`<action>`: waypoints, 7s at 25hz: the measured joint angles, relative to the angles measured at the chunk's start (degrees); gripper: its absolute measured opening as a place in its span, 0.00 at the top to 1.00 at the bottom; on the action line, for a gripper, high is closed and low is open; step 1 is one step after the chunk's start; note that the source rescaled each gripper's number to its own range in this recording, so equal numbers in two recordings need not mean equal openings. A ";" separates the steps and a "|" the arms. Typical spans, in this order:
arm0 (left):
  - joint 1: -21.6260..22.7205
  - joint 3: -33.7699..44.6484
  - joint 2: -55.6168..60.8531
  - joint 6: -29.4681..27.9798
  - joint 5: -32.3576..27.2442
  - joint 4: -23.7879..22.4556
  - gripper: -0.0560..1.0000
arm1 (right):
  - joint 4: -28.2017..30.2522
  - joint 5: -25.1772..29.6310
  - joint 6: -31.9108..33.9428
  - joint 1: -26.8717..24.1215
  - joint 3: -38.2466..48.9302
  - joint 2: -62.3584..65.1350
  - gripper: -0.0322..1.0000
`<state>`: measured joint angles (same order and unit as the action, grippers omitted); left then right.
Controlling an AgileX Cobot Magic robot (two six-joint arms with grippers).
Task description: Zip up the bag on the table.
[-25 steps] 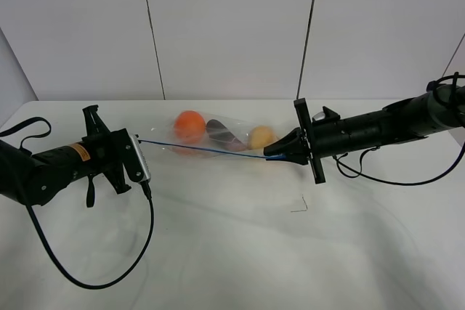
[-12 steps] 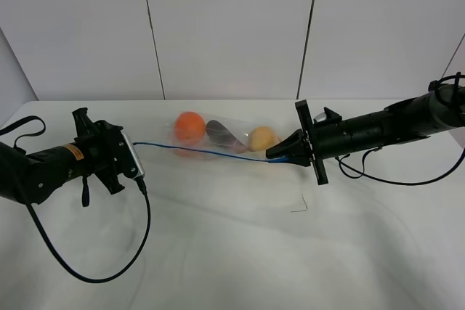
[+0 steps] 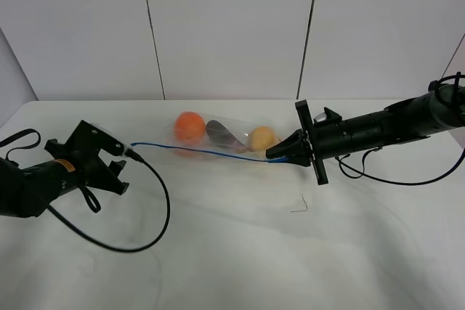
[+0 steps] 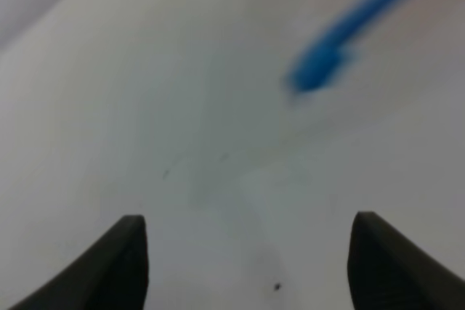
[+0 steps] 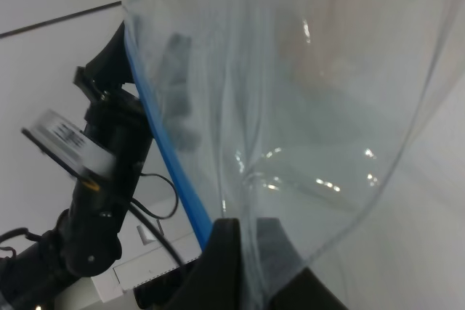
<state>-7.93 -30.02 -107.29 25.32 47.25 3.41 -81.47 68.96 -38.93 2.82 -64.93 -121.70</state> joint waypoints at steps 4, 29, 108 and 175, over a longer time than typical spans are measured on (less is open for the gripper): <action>0.00 0.00 0.36 -4.74 -1.93 7.72 0.16 | 0.00 0.00 0.00 0.00 0.00 0.00 0.97; 11.31 -39.40 6.42 -12.00 -86.00 12.48 0.03 | 0.06 0.00 0.00 0.00 0.00 0.00 0.97; 6.11 1.31 107.14 -24.67 -107.82 -3.95 0.03 | 1.92 0.00 0.00 0.00 0.00 0.00 0.97; 6.11 1.42 107.44 -24.61 -107.83 -3.41 0.03 | 77.27 0.49 35.35 0.00 -5.63 32.21 0.00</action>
<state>-1.82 -28.60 0.15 0.71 -60.59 0.00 -4.20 69.46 -3.59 2.82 -70.56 -89.48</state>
